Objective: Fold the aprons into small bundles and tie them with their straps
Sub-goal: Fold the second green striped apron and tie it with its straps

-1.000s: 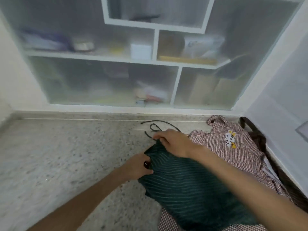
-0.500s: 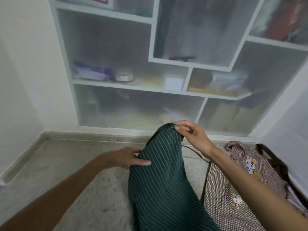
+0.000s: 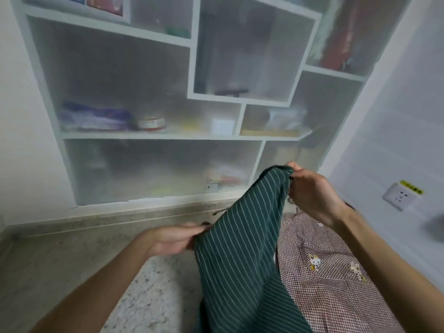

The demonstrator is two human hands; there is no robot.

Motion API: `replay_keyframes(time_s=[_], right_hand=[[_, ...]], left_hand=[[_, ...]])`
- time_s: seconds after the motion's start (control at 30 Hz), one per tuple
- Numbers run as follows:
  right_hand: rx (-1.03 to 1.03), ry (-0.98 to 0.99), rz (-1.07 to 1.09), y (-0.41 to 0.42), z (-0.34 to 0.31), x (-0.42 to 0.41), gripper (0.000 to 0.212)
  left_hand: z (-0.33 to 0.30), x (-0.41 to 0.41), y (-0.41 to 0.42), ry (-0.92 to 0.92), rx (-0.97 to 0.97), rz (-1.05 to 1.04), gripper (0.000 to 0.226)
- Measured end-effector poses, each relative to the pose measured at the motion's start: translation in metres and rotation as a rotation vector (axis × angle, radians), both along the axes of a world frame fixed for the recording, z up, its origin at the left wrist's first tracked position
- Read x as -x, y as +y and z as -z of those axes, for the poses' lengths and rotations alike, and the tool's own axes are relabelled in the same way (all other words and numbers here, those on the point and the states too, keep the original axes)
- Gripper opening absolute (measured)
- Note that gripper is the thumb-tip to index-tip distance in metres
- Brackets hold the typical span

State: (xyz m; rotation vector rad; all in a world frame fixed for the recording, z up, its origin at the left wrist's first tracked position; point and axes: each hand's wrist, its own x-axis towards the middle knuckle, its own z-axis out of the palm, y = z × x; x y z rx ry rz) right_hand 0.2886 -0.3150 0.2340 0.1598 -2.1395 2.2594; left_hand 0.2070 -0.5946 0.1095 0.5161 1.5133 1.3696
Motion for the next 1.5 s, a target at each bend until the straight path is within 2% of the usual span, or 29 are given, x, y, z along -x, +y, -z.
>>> replay_keyframes(time_s=[0.07, 0.13, 0.17, 0.23, 0.27, 0.33, 0.37, 0.4, 0.47, 0.53, 0.57, 0.63, 0.67, 0.77, 0.8, 0.9, 0.97, 1.03, 1.13, 1.23, 1.33, 1.5], right_hand=[[-0.112, -0.045, 0.066, 0.005, -0.004, -0.004, 0.006], [-0.331, -0.16, 0.113, 0.005, -0.008, -0.008, 0.02], [-0.505, -0.197, 0.126, 0.009, -0.006, -0.009, 0.044], [-0.864, -0.195, 0.088, 0.016, 0.001, -0.014, 0.056], [-1.023, -0.175, 0.059, 0.017, 0.005, -0.015, 0.039], [-1.32, -0.139, 0.073, 0.017, 0.01, -0.01, 0.021], [-1.383, -0.092, 0.096, 0.01, 0.006, -0.004, 0.027], [-1.38, -0.042, 0.117, 0.005, 0.004, 0.002, 0.04], [-1.106, 0.069, 0.072, -0.02, -0.013, 0.011, 0.054], [-0.724, 0.068, -0.179, -0.05, -0.032, 0.015, 0.065], [-0.628, 0.034, -0.308, -0.064, -0.039, 0.019, 0.073], [-0.603, -0.024, -0.481, -0.086, -0.044, 0.026, 0.085], [-0.634, -0.048, -0.519, -0.093, -0.041, 0.029, 0.081], [-0.827, -0.064, -0.56, -0.103, -0.029, 0.031, 0.038], [-0.86, -0.049, -0.552, -0.103, -0.025, 0.031, 0.032], [-0.726, 0.016, -0.404, -0.096, -0.027, 0.029, 0.027], [-0.594, 0.141, -0.245, -0.096, -0.041, 0.033, 0.023], [-0.539, 0.281, -0.07, -0.104, -0.055, 0.038, 0.013], [-0.729, 0.543, 0.304, -0.112, -0.068, 0.05, 0.006], [-0.826, 0.609, 0.551, -0.119, -0.091, 0.058, 0.011], [-0.844, 0.544, 0.6, -0.119, -0.126, 0.065, 0.021], [-0.673, 0.585, 0.678, -0.121, -0.165, 0.061, 0.027]], left_hand=[[-0.016, 0.005, -0.001, 0.067, -0.047, -0.223, 0.082], [-0.037, 0.014, -0.006, 0.232, -0.061, -0.427, 0.052], [-0.047, 0.016, -0.009, 0.307, -0.068, -0.497, 0.041], [-0.074, 0.016, -0.01, 0.411, -0.092, -0.591, 0.028], [-0.088, 0.013, -0.009, 0.462, -0.105, -0.618, 0.023], [-0.114, 0.008, -0.007, 0.567, -0.117, -0.625, 0.025], [-0.128, 0.003, -0.008, 0.617, -0.11, -0.601, 0.026], [-0.138, -0.001, -0.008, 0.648, -0.1, -0.56, 0.025], [-0.157, -0.011, -0.012, 0.69, -0.078, -0.482, 0.024], [-0.176, -0.022, -0.016, 0.713, -0.051, -0.442, 0.025], [-0.186, -0.029, -0.02, 0.72, -0.04, -0.434, 0.025], [-0.202, -0.039, -0.034, 0.725, -0.021, -0.434, 0.024], [-0.209, -0.045, -0.043, 0.719, -0.012, -0.445, 0.025], [-0.224, -0.059, -0.079, 0.708, 0.031, -0.53, 0.032], [-0.226, -0.062, -0.094, 0.709, 0.059, -0.573, 0.031], [-0.221, -0.06, -0.133, 0.769, 0.186, -0.704, 0.021], [-0.215, -0.052, -0.15, 0.848, 0.289, -0.767, 0.017], [-0.205, -0.04, -0.161, 0.885, 0.309, -0.807, 0.017], [-0.192, -0.021, -0.161, 0.93, 0.423, -0.859, 0.03], [-0.205, -0.001, -0.161, 1.0, 0.532, -0.825, 0.043], [-0.236, 0.018, -0.156, 1.043, 0.445, -0.846, 0.035], [-0.274, 0.025, -0.147, 1.198, 0.214, -0.952, 0.04]])
